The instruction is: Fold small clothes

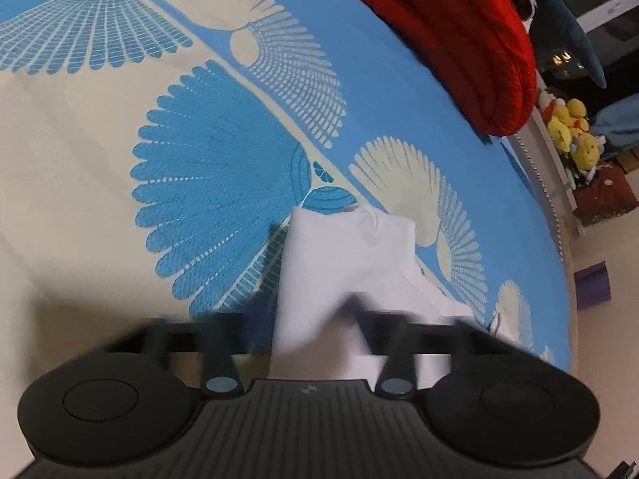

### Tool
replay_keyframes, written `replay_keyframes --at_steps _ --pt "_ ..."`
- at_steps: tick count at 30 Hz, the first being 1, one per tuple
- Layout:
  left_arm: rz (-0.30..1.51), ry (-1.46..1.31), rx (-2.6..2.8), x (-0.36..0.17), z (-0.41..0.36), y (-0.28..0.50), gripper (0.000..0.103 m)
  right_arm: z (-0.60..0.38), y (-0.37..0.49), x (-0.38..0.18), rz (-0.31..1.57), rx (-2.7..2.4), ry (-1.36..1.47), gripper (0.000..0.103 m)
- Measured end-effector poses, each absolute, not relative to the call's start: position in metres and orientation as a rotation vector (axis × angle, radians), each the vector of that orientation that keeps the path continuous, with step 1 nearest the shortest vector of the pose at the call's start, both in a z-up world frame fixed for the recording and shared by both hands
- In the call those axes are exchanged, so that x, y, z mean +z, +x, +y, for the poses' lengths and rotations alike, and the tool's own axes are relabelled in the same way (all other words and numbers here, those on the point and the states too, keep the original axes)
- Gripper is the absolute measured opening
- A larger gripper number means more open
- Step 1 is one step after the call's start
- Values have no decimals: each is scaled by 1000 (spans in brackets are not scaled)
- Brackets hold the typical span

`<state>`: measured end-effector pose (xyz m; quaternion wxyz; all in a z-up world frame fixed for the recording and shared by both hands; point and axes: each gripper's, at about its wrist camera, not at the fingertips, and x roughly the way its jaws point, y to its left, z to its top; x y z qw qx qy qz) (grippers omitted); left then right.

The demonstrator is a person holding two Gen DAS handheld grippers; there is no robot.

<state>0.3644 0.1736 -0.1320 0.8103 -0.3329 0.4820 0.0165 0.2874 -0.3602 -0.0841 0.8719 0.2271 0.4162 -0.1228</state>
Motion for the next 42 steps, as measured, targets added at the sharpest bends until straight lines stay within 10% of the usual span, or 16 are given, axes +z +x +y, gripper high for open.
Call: replay_keyframes --at_steps 10,15,18,22,24,28,33,42 --pt "951 -513 252 -80 222 350 19 -336 299 -93 935 -150 402 17" --pt "1040 -363 -5 -68 168 340 69 -339 299 -96 952 -174 402 35" --pt "1192 -337 -7 -94 156 336 66 -336 300 -100 982 -145 386 36" --pt "1266 -244 -18 -116 158 331 8 -328 303 -107 1013 -140 316 24" --pt "1250 -255 -37 -111 168 329 6 -328 302 -98 987 -145 325 4" --pt "1199 -203 -24 -91 178 327 0 -340 297 -68 862 -74 489 3" --pt "1278 -55 59 -105 180 324 0 -340 304 -112 1119 -154 358 11" --pt "1165 -198 -167 -90 155 322 6 -331 292 -72 899 -97 353 24"
